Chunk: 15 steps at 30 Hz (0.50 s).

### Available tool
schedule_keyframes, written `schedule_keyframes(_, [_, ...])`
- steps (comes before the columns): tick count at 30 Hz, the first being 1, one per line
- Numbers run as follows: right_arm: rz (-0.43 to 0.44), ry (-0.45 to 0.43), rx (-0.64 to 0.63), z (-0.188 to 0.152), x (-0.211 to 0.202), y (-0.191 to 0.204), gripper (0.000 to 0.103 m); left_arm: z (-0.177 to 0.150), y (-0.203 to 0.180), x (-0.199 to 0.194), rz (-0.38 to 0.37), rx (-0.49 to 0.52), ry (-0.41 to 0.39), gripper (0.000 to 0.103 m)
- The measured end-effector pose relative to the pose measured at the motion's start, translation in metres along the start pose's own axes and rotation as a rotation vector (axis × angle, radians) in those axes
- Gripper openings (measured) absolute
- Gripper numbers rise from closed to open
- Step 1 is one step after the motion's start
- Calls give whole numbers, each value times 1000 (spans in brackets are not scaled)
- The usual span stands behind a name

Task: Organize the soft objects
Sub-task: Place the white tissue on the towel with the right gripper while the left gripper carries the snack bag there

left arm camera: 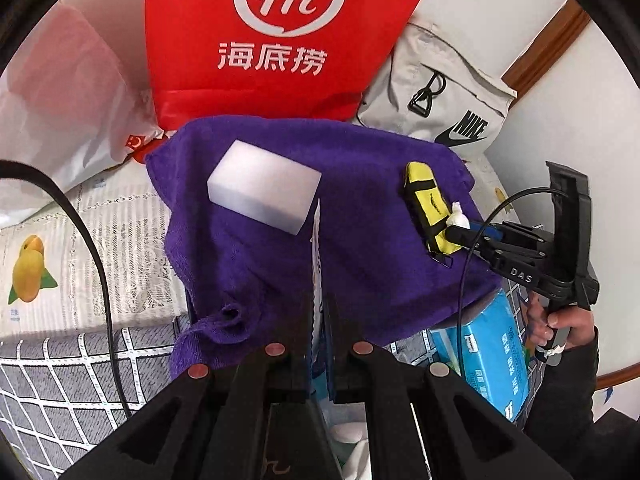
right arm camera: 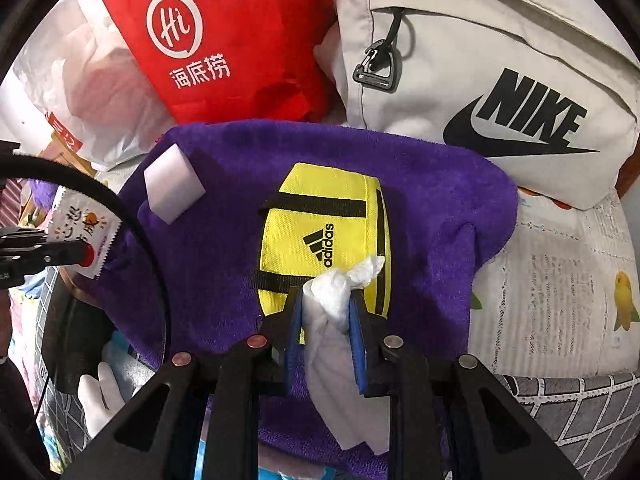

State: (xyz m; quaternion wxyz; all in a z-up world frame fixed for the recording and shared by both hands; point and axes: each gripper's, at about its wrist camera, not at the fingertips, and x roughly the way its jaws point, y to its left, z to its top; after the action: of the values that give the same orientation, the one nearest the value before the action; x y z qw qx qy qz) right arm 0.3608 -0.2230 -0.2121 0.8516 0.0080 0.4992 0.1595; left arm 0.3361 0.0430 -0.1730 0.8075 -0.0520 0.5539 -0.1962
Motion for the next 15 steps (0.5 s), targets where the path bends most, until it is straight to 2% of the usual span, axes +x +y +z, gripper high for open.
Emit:
schedule_keyframes(2, [14,3,-6,0,-2,1,32,0,1,5,-2,-1,9,5])
schedule_keyframes(4, [32,10,-15,0,-4,1,46,1,2,9,-8,-5,15,5])
schedule_keyframes(6, [16,8,-27,1,-8,3,53,3,5,16,-14,-22,29,5])
schedule_keyframes(10, [13,8,-31,1,-14,2,58,7,6,27,-34,-32,50,6])
schedule_keyframes(15, [-6,-5,-25,-3,-26,1,58,19,9,45,34,-35,81,6])
